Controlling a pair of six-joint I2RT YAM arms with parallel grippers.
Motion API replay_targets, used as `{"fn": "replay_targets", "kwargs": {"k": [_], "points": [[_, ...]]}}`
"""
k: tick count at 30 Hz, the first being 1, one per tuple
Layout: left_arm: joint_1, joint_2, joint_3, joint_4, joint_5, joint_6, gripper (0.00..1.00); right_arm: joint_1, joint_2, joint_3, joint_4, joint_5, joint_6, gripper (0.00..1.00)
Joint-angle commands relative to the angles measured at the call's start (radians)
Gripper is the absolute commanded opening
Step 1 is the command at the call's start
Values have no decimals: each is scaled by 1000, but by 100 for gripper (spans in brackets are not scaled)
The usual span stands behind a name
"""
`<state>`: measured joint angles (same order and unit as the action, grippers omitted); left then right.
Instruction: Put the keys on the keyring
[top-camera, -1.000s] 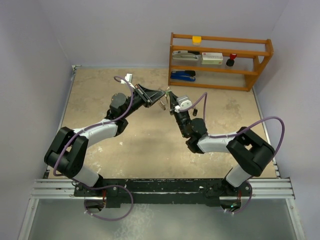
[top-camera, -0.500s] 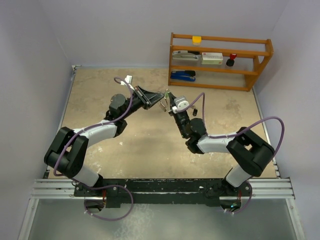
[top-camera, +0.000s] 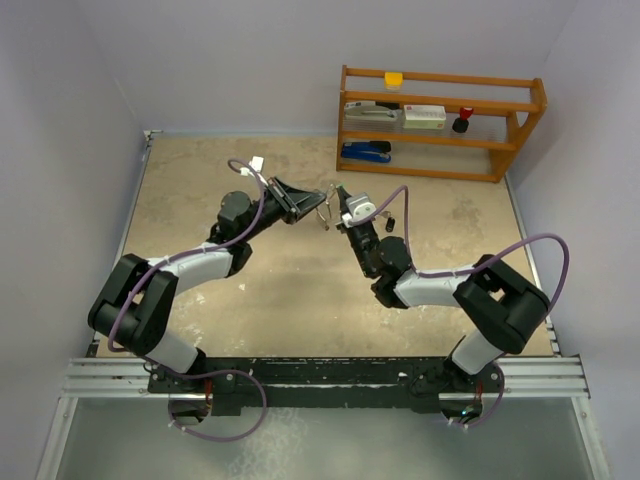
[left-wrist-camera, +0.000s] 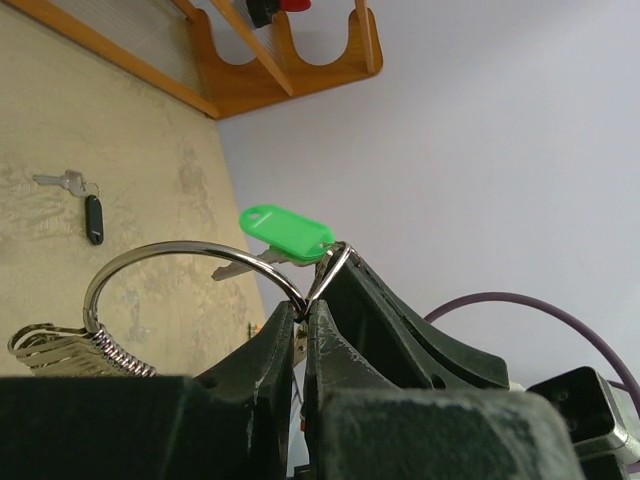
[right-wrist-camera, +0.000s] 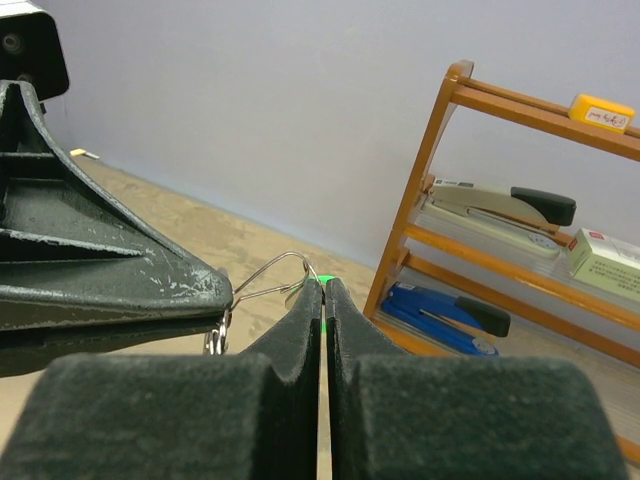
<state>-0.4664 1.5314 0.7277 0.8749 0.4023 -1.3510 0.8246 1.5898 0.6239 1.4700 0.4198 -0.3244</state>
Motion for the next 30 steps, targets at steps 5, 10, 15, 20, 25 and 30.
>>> {"fn": "replay_targets", "kwargs": {"k": [5,10,15,20,25,30], "points": [[33,-15,22,37,60,4,0,-7,-59,0,17,-15,-22,0],[50,-29,47,-14,85,44,0,-6,-107,-1,-105,-50,0,0],[65,-42,92,-94,91,105,0,-6,-146,9,-230,-20,56,14],[78,-48,147,-184,90,172,0,-6,-197,-38,-226,29,65,34],[88,-42,179,-230,95,206,0,-7,-289,-110,-261,79,91,33],[90,-36,207,-265,97,232,0,-8,-356,-125,-391,55,142,36]]}}
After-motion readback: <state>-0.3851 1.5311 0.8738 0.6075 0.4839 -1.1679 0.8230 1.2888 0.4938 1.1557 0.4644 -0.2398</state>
